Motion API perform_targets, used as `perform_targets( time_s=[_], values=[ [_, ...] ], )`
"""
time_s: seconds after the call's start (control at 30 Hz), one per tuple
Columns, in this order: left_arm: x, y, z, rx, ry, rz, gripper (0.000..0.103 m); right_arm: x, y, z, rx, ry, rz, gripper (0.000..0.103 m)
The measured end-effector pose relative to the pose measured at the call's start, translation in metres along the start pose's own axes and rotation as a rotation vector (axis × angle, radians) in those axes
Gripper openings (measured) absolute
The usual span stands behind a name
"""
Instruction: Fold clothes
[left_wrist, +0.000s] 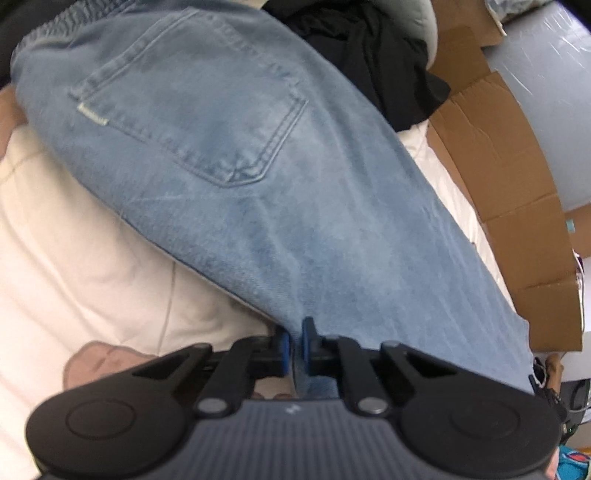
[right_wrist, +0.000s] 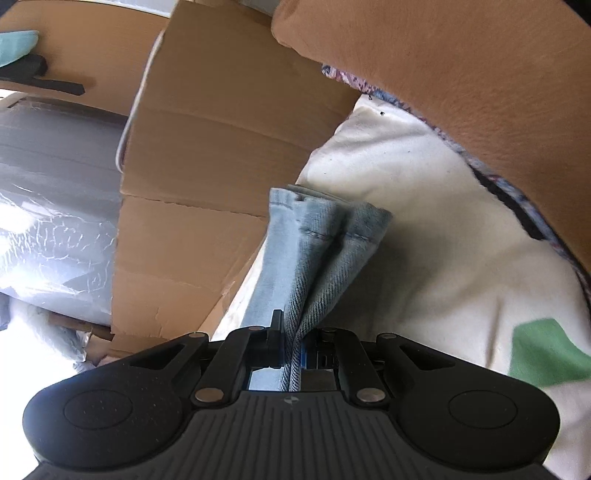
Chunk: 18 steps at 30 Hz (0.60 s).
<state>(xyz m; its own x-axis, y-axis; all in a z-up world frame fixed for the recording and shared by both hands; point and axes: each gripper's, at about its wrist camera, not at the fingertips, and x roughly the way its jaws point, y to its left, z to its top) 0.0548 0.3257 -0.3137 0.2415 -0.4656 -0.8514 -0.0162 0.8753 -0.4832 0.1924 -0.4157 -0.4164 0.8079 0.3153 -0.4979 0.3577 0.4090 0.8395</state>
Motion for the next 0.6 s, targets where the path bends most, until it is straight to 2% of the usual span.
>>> perform_targets(
  time_s=[0.37, 0.6],
  values=[
    [-0.03, -0.029, 0.031, 0.093, 0.036, 0.077, 0.005, -0.064, -0.002, -0.029, 0.031, 0.007, -0.051, 0.006],
    [-0.045, -0.028, 0.022, 0.117, 0.059, 0.117, 0.005, -0.114, -0.008, -0.048, 0.037, 0.021, -0.092, 0.006]
  ],
)
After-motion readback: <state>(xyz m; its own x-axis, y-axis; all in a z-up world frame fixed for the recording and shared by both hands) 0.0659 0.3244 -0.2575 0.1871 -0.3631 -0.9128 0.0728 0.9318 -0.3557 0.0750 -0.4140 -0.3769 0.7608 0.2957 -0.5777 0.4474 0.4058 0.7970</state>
